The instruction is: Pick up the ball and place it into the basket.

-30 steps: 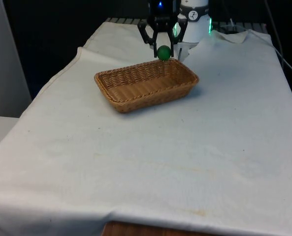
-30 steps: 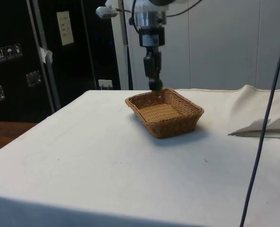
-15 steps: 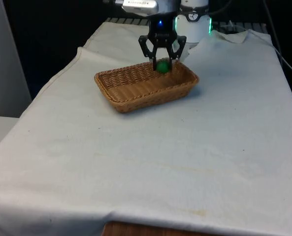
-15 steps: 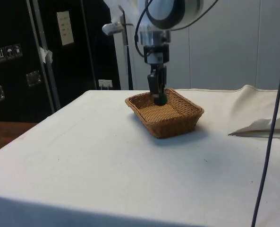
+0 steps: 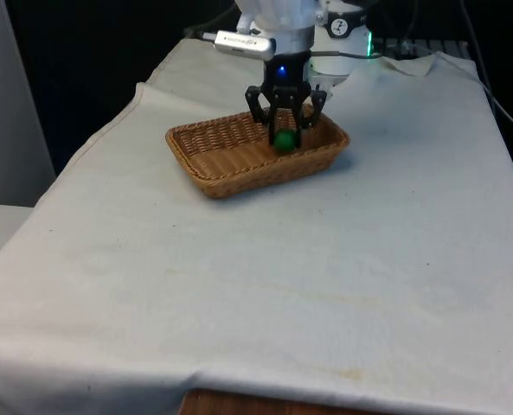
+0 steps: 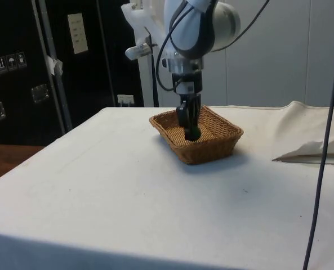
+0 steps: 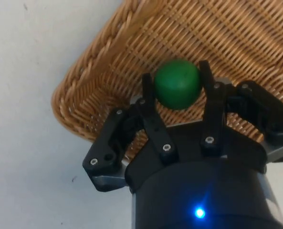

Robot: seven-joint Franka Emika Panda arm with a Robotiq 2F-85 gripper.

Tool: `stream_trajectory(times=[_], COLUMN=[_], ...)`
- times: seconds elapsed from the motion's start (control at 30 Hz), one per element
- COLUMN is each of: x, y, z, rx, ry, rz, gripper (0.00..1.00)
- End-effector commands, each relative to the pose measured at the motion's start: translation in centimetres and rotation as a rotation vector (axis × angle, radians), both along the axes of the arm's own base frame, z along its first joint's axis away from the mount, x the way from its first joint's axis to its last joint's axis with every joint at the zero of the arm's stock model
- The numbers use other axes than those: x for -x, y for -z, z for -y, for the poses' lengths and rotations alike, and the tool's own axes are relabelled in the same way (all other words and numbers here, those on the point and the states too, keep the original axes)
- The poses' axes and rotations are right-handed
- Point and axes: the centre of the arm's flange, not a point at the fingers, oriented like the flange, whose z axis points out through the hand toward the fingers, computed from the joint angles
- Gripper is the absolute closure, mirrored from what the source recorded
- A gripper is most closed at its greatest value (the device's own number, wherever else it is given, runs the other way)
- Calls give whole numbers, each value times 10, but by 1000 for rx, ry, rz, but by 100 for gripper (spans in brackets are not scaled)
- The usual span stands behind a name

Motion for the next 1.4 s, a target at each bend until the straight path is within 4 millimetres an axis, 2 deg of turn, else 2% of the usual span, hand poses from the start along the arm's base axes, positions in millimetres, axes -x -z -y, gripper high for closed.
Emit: stream_trajectory(times=[0.0,0.1,0.13,0.23,0.27,0.33,0.37,0.47,0.5,0.67,0.9,0.93,1.37], x=[-1,-1,-1,0,1,-1,1,1,1,1,-3,-3,-8], y=[-1,-2,-2,-3,-3,-2,-4,-4,-4,-3,-21,-18,-61], z=[-1,0,0,0,0,0,1,0,0,0,-1,-2,-12], rx=[-12,-11,-11,-12,-13,-8,-14,-14,-14,-12,-20,-30,-47], ry=[-1,-1,-1,-2,-1,-1,-1,-3,-3,-1,-8,-9,-20], rz=[7,4,5,4,3,4,3,3,3,4,16,26,39], gripper=[100,100,96,71,54,32,32,6,1,0,0,0,0])
